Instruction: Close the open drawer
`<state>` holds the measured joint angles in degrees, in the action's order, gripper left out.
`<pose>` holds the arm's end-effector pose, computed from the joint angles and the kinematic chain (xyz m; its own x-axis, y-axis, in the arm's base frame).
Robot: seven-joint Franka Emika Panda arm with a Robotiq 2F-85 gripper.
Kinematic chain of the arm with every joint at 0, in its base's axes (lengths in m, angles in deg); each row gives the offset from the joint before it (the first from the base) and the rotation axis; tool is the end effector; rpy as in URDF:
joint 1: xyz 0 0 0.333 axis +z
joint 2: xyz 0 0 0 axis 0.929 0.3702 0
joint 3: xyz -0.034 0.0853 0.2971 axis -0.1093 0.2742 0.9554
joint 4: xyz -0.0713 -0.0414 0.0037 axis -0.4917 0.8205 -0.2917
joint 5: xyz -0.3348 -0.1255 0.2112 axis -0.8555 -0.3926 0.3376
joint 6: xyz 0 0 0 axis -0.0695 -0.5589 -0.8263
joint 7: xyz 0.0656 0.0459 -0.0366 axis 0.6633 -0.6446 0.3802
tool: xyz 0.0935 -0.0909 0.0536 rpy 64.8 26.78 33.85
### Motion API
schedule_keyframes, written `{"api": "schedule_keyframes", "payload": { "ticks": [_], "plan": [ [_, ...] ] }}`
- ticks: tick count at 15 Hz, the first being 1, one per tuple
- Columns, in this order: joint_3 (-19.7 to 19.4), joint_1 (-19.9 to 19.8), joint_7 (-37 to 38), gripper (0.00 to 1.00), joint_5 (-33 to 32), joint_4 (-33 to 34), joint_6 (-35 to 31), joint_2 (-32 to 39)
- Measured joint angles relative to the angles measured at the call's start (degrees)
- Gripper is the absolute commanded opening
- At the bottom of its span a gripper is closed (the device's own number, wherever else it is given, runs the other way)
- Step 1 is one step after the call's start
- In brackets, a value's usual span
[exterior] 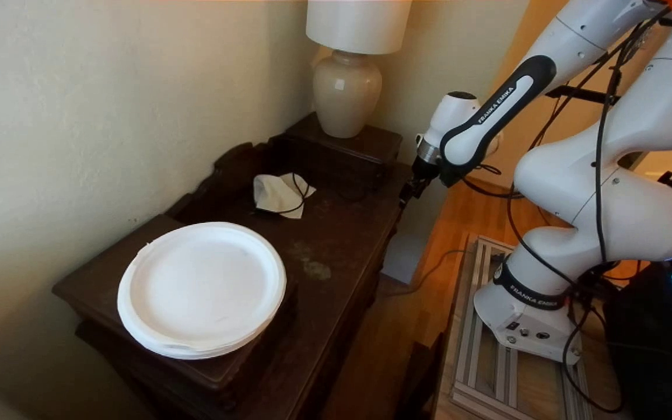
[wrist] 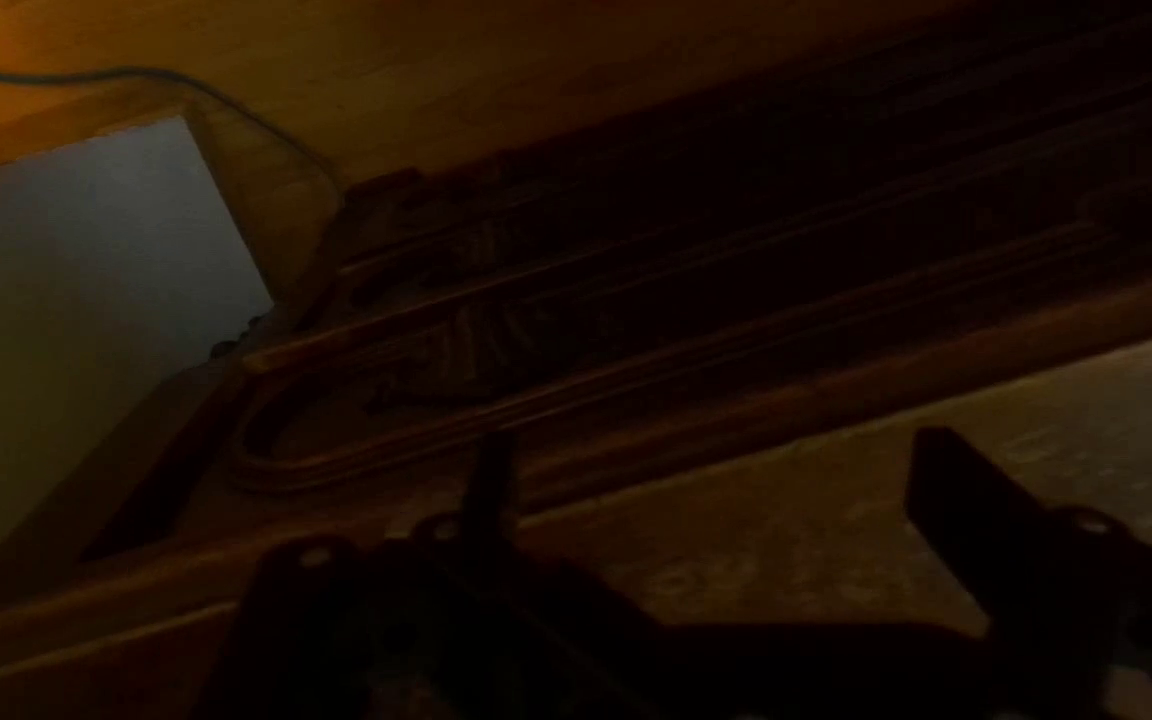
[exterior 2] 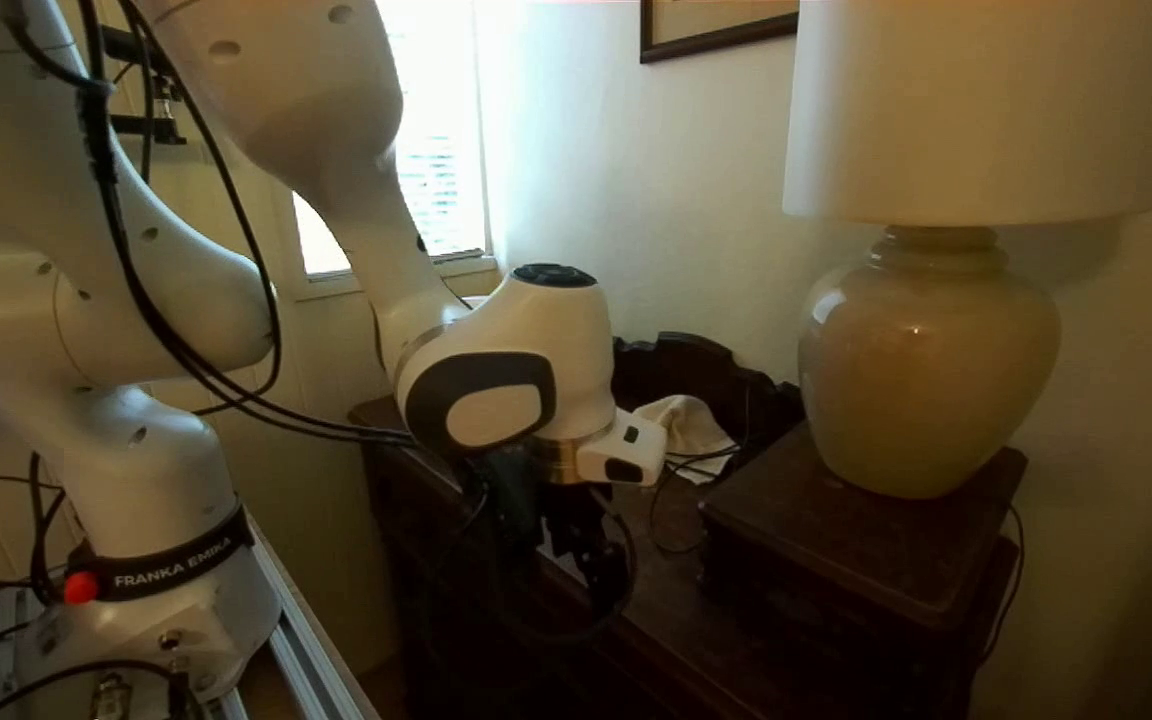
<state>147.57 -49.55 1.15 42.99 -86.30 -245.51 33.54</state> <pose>0.3021 -0.2519 0.1337 0.9523 -0.2792 0.1229 -0.2741 -0.9600 -0.0570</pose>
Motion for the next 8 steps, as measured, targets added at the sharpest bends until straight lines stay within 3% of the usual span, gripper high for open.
{"api": "schedule_keyframes", "payload": {
  "ticks": [3, 7, 8],
  "plan": [
    [14.21, -10.46, -2.28, 1.00, 3.61, 0.59, 5.30, 0.20],
    [33.70, -25.19, -2.44, 1.00, 3.53, 3.09, 14.94, 2.33],
    [35.99, -26.12, -2.36, 1.00, 2.75, 4.44, 17.89, 3.57]
  ]
}}
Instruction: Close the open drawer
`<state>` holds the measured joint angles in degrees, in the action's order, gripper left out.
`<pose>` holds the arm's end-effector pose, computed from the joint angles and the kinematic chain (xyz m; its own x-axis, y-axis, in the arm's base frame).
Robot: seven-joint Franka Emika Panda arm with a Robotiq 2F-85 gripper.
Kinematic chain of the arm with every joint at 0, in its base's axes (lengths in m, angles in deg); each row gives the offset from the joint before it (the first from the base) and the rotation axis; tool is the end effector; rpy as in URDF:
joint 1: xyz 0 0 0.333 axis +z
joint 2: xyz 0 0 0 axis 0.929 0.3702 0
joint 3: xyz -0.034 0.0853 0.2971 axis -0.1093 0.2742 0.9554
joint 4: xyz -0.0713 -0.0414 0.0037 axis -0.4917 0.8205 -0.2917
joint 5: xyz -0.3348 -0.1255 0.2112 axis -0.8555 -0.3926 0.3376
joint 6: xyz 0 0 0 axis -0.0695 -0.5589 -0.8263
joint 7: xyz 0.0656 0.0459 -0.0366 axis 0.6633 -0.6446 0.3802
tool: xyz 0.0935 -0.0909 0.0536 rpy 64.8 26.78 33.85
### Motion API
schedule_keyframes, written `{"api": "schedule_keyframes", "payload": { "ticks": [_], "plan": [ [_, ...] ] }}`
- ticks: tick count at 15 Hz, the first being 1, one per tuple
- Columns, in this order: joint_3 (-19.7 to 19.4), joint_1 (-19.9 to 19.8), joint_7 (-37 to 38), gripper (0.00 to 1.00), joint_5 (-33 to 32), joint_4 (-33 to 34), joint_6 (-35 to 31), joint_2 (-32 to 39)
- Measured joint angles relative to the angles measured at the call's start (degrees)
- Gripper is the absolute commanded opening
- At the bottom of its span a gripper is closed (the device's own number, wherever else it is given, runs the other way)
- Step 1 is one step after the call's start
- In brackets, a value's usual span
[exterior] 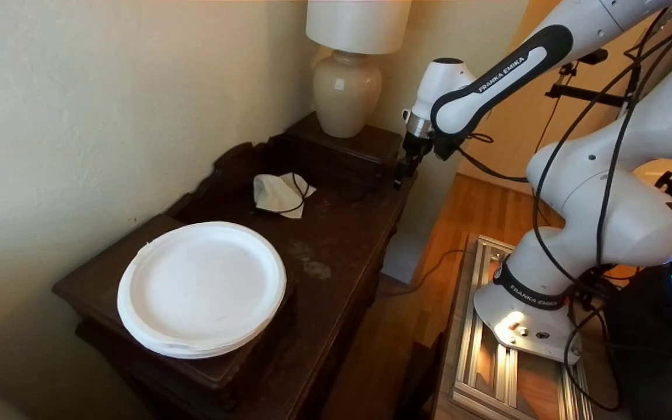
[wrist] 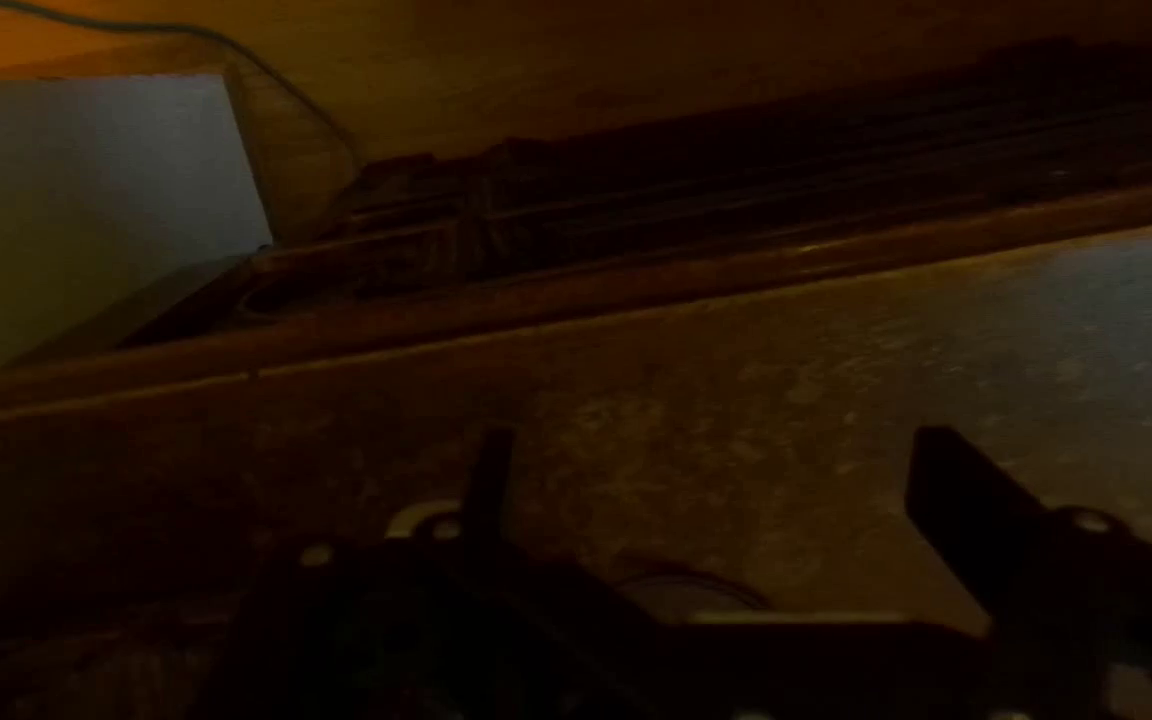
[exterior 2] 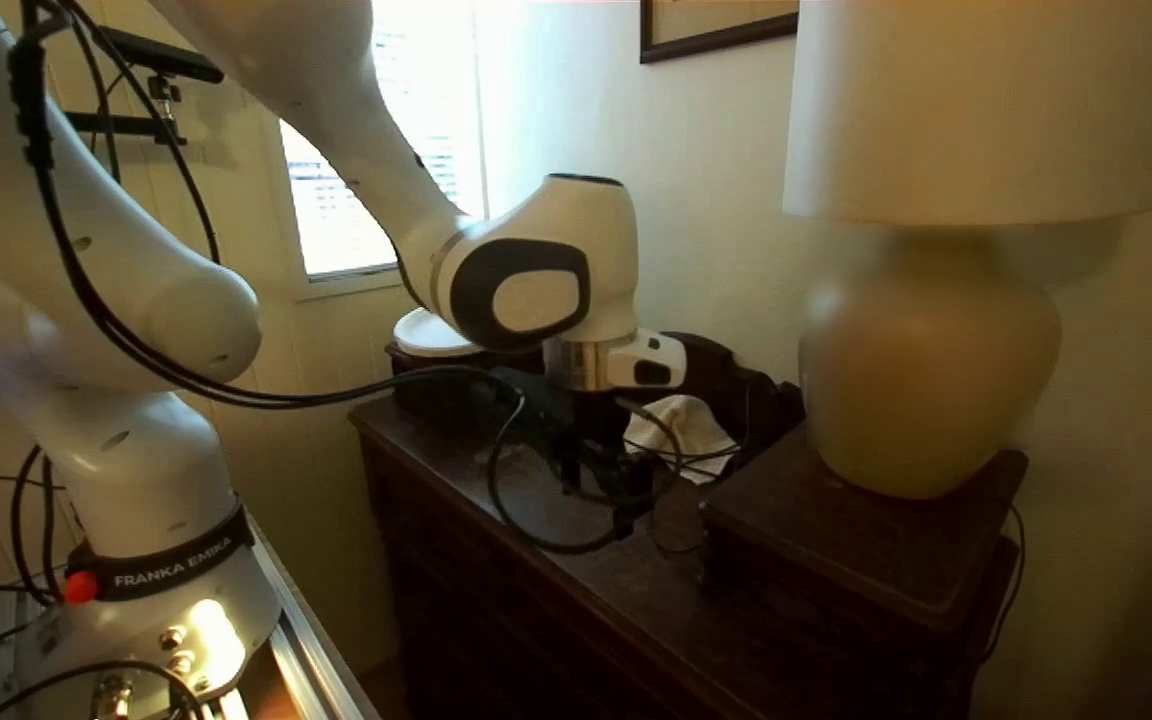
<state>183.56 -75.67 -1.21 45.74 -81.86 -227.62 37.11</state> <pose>0.3484 -0.2409 0.2059 0.9861 -0.1500 0.0711 -0.1499 -0.9887 -0.0069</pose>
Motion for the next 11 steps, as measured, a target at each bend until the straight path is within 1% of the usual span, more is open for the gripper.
{"api": "schedule_keyframes", "payload": {
  "ticks": [3, 6, 7, 11],
  "plan": [
    [2.87, 2.22, 0.78, 1.00, -4.03, 4.96, 11.09, 5.35],
    [7.81, 2.74, 0.81, 1.00, -6.42, 8.97, 24.01, 12.49],
    [8.58, 2.90, 0.91, 1.00, -6.45, 9.61, 25.43, 14.06],
    [7.45, 3.20, 0.91, 1.00, -6.45, 9.24, 25.10, 13.87]
  ]
}}
